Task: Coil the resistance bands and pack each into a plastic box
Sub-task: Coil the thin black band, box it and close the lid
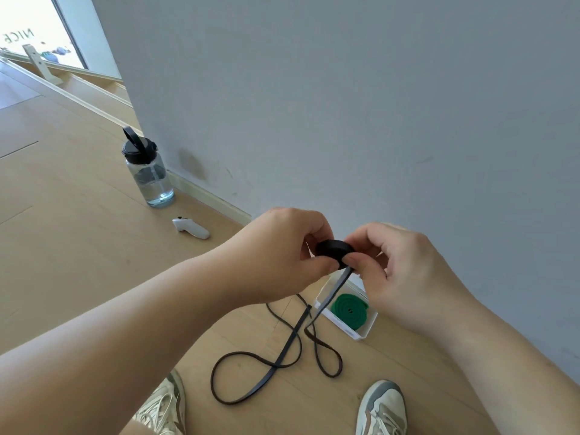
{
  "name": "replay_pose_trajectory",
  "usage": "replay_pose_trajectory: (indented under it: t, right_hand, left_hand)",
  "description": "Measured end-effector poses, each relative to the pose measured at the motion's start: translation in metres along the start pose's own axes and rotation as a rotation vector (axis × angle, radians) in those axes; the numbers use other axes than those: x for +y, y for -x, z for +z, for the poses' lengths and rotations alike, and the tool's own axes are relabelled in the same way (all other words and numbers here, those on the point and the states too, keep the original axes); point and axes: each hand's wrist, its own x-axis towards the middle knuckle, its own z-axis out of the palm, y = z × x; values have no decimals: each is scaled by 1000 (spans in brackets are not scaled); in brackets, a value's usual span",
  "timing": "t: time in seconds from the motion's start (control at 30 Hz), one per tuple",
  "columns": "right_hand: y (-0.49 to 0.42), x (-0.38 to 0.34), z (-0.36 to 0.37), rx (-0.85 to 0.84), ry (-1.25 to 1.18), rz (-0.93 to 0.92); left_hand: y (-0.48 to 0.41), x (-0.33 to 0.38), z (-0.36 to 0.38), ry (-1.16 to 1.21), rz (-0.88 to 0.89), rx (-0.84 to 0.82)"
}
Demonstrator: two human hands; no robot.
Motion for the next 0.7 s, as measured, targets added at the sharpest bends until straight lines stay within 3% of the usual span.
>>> replay_pose_trajectory:
  t: [0.13, 0.33, 0.43, 0.53, 0.6, 0.7]
  right_hand:
    - [-1, 1, 2, 39, 144, -126]
    - [2, -1, -8, -27, -319, 135]
    - [3, -4, -11, 15, -426, 162]
    - [3, -4, -12, 76, -481, 148]
    - [4, -1, -12, 82, -449, 160]
    - [5, 0, -9, 25, -181, 116]
  left_hand:
    - [-3, 1, 5, -51, 68, 11]
    - [-2, 0, 0, 39, 72, 29]
    - [0, 3, -1, 112, 50, 34]
    - [1, 5, -4, 359, -42, -3]
    - [2, 6, -4, 489, -105, -56]
    - [1, 1, 4, 182, -28, 3]
